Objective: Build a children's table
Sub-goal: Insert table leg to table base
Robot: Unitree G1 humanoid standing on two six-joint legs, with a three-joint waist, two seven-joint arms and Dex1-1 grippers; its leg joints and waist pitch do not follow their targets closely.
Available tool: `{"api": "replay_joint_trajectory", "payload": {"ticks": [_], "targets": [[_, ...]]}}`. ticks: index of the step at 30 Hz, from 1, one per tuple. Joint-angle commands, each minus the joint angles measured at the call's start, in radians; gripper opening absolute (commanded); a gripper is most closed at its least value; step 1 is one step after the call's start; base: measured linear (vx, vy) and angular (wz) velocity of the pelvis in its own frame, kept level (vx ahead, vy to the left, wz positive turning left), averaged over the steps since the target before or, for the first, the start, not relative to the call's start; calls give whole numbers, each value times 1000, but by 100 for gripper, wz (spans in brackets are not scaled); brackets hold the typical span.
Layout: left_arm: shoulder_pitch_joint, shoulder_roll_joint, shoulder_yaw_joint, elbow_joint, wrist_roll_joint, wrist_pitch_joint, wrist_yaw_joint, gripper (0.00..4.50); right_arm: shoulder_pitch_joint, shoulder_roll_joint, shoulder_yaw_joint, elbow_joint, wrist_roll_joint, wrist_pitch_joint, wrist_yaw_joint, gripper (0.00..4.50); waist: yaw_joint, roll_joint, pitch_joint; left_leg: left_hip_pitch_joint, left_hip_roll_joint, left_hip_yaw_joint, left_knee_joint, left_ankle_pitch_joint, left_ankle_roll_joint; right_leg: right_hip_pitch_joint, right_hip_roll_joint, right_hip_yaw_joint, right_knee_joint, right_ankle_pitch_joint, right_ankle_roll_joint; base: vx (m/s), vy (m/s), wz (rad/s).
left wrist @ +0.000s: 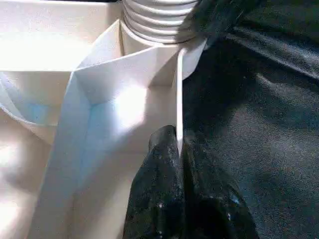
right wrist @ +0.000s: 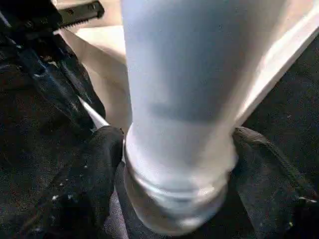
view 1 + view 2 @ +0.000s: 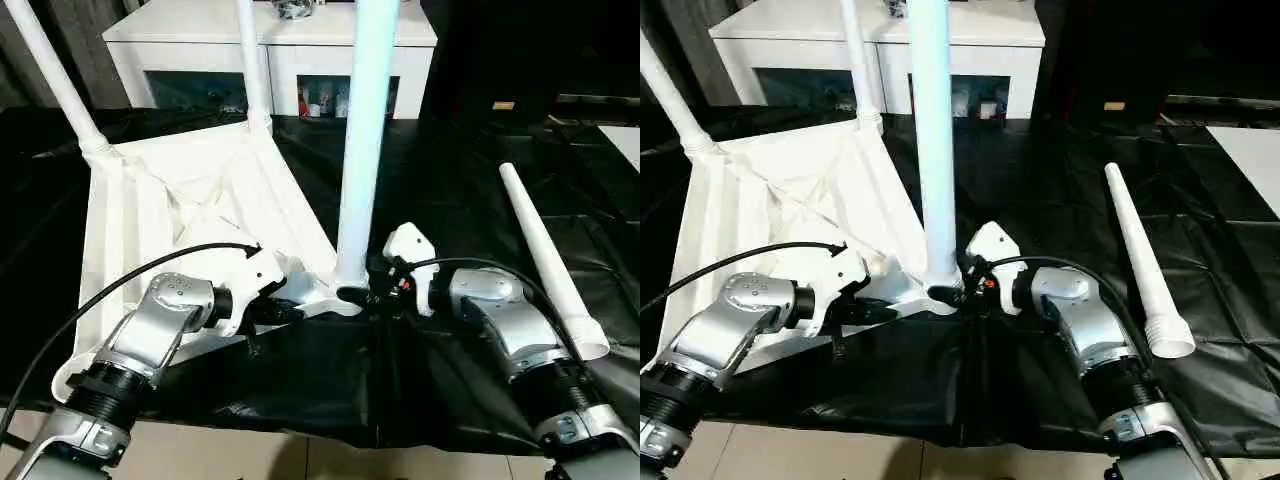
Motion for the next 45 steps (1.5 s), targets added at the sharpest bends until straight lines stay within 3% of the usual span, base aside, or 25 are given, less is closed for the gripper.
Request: {"api": "replay_joint_trajectory", "payload": {"ticks": [1, 17, 27, 34, 38, 40, 42, 45], "targets": [[-7, -12, 8, -49, -37, -10, -15, 0, -16, 4, 23, 11, -18, -27, -7, 380, 3, 0, -68, 6, 13, 4, -63, -134, 61, 66, -41, 27, -44, -48, -275, 0, 0, 0], [-4, -9, 12, -50, -35, -5, -19, 0, -29, 18, 15, 35, -6, -42, -1, 380, 8, -1, -70, 6, 12, 5, -60, -123, 69, 69, -41, 26, -40, -32, -278, 0, 0, 0], [3, 0, 11, -53, -39, -1, -31, 0, -26, 9, 10, 30, 2, -40, 12, 281, 10, 0, -70, 6, 13, 4, -59, -126, 70, 69, -41, 25, -39, -34, -279, 0, 0, 0], [2, 0, 13, -51, -38, 1, -34, 0, -26, 16, 10, 35, 3, -39, 8, 274, 10, 0, -69, 7, 13, 4, -59, -140, 64, 67, -41, 26, -40, -58, -275, 0, 0, 0], [6, -24, 33, -50, -45, 31, 8, 0, -29, 53, -19, 70, -11, -24, -99, 274, 7, 0, -67, 6, 12, 4, -60, -157, 51, 65, -43, 27, -43, -86, -271, 0, 0, 0], [-5, -70, 51, -15, -17, 63, 118, 0, -27, 111, -56, 104, -25, 6, -255, 274, 0, -3, -65, 2, 10, 2, -63, -166, 35, 67, -42, 27, -44, -113, -262, 0, 0, 0], [-20, -110, 72, 19, 0, 80, 208, 0, -27, 151, -80, 128, -35, 20, -364, 274, -9, -3, -61, 7, 8, 3, -66, -202, 14, 63, -42, 28, -56, -208, -234, 0, 0, 0], [-54, -197, 127, 76, 12, 153, 387, 0, -37, 233, -139, 188, -44, 68, -596, 274, -15, -5, -58, 7, 4, 3, -67, -213, -1, 59, -42, 29, -65, -274, -208, 0, 0, 0]]}}
